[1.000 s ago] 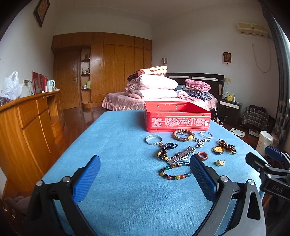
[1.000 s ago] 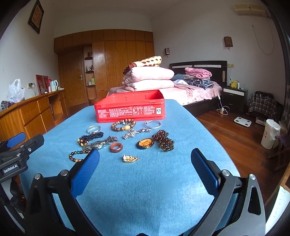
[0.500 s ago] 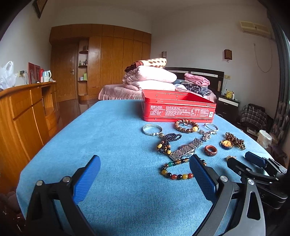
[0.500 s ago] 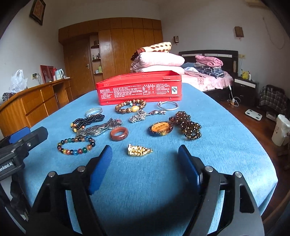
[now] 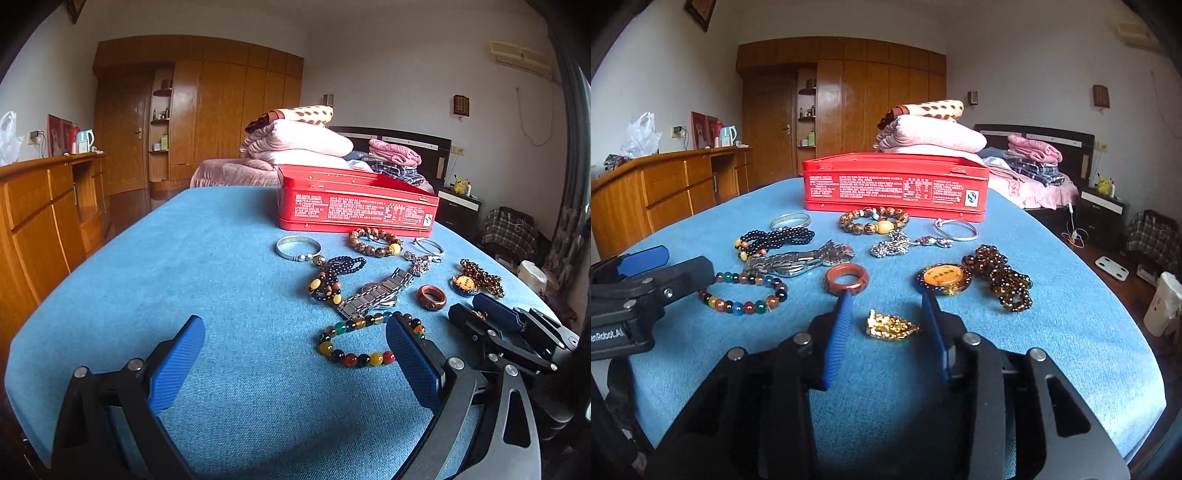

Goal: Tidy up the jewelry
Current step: 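Grasp the small gold charm with the right gripper while the left gripper approaches the multicolored bead bracelet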

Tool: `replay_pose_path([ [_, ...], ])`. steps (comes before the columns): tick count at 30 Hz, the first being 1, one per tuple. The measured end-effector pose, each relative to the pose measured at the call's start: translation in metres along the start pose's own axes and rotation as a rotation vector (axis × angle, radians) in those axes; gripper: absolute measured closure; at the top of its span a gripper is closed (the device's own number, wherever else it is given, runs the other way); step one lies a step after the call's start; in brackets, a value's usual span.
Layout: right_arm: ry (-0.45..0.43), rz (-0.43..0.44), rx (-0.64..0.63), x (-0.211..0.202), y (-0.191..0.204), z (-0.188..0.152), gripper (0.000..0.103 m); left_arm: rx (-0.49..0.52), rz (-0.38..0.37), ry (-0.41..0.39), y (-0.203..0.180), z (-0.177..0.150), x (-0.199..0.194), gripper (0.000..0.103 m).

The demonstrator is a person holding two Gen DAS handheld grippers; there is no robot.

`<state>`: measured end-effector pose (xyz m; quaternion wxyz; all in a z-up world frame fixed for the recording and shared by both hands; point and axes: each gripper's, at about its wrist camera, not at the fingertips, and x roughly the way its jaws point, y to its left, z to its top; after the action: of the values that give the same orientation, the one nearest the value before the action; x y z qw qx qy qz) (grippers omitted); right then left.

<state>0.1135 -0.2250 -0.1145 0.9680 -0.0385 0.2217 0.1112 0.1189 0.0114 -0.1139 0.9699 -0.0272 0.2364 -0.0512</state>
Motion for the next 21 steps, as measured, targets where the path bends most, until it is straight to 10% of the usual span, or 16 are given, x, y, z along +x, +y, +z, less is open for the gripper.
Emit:
replay_pose_path([
  [21,0.019,-0.006,0.049,-0.011,-0.031,0.003,0.075,0.013,-0.04,0.042,-0.022,-0.001,0.015,0.007],
])
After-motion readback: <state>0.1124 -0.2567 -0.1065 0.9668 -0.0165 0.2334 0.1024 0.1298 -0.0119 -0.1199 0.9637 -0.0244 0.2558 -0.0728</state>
